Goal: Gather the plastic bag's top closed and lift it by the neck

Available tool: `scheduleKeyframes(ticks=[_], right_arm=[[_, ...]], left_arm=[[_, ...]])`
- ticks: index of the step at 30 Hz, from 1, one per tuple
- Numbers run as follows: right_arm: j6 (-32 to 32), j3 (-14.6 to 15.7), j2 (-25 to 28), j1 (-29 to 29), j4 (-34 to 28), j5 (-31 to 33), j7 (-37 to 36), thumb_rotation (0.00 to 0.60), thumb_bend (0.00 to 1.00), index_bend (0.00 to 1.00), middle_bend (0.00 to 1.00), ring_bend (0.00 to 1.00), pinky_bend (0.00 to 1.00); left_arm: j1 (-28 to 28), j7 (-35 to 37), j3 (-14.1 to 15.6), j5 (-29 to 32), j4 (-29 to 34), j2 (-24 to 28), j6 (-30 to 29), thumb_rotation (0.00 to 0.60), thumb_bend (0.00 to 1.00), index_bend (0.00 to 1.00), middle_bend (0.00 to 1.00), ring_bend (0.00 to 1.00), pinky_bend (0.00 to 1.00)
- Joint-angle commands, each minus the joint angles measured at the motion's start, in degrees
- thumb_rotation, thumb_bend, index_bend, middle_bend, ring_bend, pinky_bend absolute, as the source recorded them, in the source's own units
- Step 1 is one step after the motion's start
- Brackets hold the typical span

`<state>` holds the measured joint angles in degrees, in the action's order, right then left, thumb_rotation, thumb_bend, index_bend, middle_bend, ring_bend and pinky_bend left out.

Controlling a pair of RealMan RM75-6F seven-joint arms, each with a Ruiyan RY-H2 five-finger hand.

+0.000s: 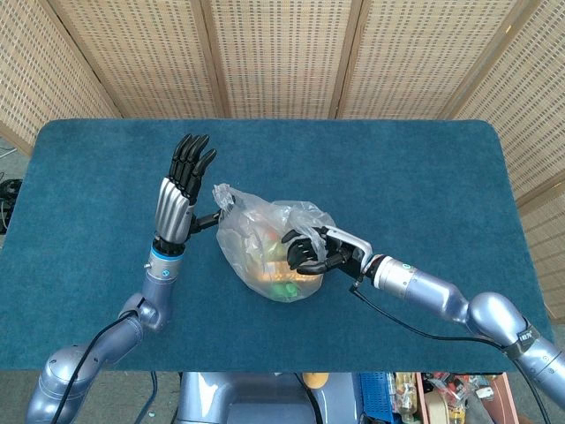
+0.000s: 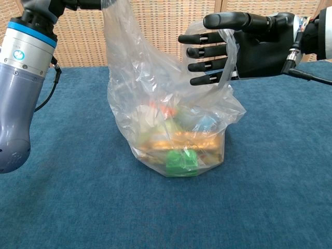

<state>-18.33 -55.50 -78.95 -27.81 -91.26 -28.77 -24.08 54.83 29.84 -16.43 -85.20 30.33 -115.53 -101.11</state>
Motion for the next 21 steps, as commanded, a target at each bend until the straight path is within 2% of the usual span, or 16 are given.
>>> scheduleKeyframes(ticks=[1, 5, 11, 21], right_arm=[[0.3, -0.2, 0.1, 0.0, -0.2, 0.0, -0.1, 0.6, 0.17, 0.35, 0.51, 0.42, 0.35], [0.7, -0.5, 0.4, -0.1, -0.6, -0.1, -0.2, 0.6, 0.17, 0.35, 0.51, 0.42, 0.35], [0.9, -0.5, 0.6, 0.0, -1.2, 0.0, -0.5, 0.6, 0.17, 0.35, 0.51, 0.42, 0.35], [2.2, -0.8, 0.5, -0.4, -2.0, -0.1, -1.0, 0.6, 0.18, 0.35, 0.51, 0.43, 0.35]], left_arm=[[0.2, -1.6, 0.1, -0.9, 2.1, 1.8, -1.0, 0.6, 0.35, 0.0, 0.0, 0.0, 0.0], [0.5, -4.1, 0.3, -2.2, 4.5, 4.0, -1.8, 0.6, 0.38, 0.0, 0.0, 0.0, 0.0], [1.0, -8.9, 0.6, -3.9, 9.2, 8.0, -1.6, 0.6, 0.49, 0.0, 0.0, 0.0, 0.0], [1.2, -15.8, 2.5, -6.4, 15.2, 12.3, 1.2, 0.6, 0.5, 0.0, 0.0, 0.0, 0.0]])
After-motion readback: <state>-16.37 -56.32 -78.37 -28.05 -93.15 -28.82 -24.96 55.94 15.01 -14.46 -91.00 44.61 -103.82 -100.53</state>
